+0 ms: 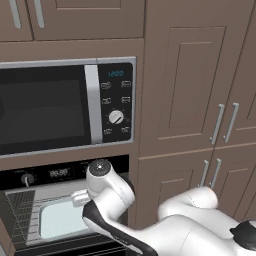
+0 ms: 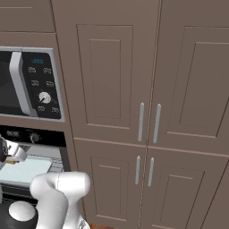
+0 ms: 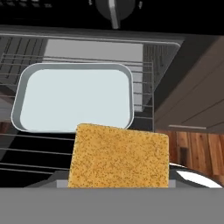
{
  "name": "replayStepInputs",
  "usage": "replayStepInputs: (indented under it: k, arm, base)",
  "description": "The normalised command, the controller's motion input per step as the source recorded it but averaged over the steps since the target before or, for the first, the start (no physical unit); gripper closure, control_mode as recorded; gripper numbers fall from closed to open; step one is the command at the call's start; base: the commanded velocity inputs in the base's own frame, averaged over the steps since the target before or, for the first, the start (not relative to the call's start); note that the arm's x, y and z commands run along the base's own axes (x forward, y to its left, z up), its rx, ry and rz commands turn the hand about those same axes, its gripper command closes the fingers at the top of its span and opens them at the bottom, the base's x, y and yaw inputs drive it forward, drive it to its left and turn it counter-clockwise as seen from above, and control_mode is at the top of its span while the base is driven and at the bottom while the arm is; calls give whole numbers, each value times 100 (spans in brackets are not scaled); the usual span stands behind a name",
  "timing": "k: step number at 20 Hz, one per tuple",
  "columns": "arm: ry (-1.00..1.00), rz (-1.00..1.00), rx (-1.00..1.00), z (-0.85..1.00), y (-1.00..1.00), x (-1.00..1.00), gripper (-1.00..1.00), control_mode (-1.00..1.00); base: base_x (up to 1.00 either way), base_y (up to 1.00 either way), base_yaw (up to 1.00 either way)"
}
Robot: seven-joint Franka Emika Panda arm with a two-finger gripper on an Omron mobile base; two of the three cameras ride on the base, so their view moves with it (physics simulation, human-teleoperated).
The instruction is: Take the baked cake out of the oven and place it on the plate for cooling. Then close the oven door.
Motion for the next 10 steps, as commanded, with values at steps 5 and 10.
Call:
replayStepInputs:
  k: [5, 10]
  arm:
    - [-1, 0, 0, 31, -28, -12, 100, -100]
    - [0, 0, 0, 21, -21, -8, 100, -100]
  base:
    - [0, 0, 0]
    - [0, 0, 0]
